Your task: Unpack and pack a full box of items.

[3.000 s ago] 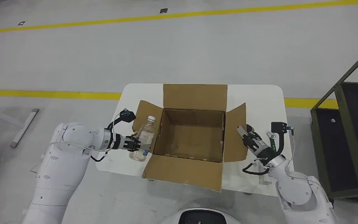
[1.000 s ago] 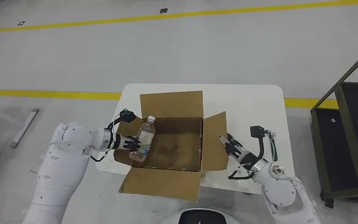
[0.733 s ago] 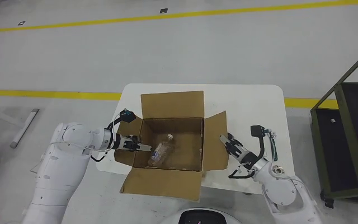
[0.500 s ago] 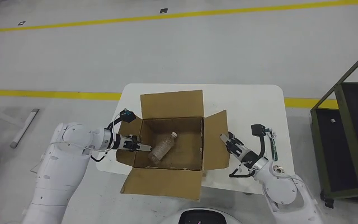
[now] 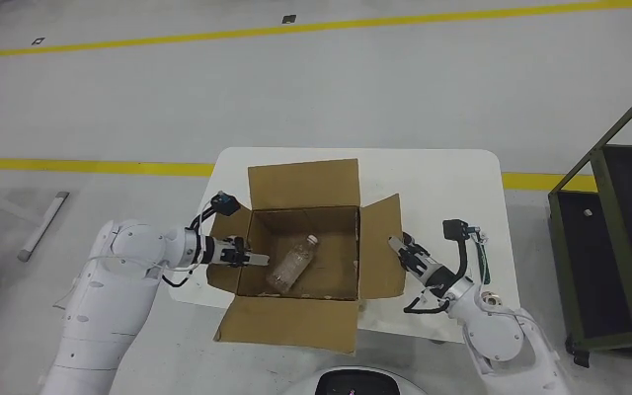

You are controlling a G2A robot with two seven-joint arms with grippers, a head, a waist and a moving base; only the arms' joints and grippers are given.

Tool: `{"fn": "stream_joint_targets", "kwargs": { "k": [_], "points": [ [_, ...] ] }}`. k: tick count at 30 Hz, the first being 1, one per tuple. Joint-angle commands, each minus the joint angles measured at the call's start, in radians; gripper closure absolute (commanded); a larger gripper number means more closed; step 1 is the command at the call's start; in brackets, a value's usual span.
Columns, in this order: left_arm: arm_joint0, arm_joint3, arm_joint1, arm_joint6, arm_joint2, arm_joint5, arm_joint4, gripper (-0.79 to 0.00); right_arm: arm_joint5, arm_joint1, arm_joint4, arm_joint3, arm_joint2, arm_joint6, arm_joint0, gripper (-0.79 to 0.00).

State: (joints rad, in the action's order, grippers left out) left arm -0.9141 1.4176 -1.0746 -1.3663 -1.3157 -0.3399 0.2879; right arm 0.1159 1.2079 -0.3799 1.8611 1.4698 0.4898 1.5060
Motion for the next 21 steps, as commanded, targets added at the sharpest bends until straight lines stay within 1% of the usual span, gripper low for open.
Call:
{"fn": "stream_joint_targets", "kwargs": {
  "k": [1,4,9,16,18,21],
  "points": [
    [-0.005,0.009,0.003,0.012,-0.001,0.002,0.004,-0.785,0.001,-0.001,0.002,0.002,0.0,-0.002,0.002,0.0],
    [-0.014,0.034,0.009,0.044,-0.011,-0.004,0.024,-0.785,0.01,-0.002,0.006,0.006,0.002,-0.009,0.006,0.0],
    [-0.055,0.107,0.022,0.133,-0.044,-0.018,0.081,-0.785,0.013,-0.003,0.014,0.01,0.011,-0.025,0.01,0.0],
    [-0.146,0.228,0.039,0.278,-0.121,-0.04,0.149,-0.785,0.01,-0.006,0.018,0.014,0.021,-0.035,0.014,0.0],
    [-0.172,0.266,0.045,0.322,-0.146,-0.034,0.195,-0.785,0.009,-0.007,0.021,0.015,0.028,-0.034,0.014,0.0],
    [-0.214,0.312,0.051,0.364,-0.179,-0.023,0.215,-0.785,0.0,-0.009,0.023,0.018,0.05,-0.038,0.016,0.0]
  ]
}}
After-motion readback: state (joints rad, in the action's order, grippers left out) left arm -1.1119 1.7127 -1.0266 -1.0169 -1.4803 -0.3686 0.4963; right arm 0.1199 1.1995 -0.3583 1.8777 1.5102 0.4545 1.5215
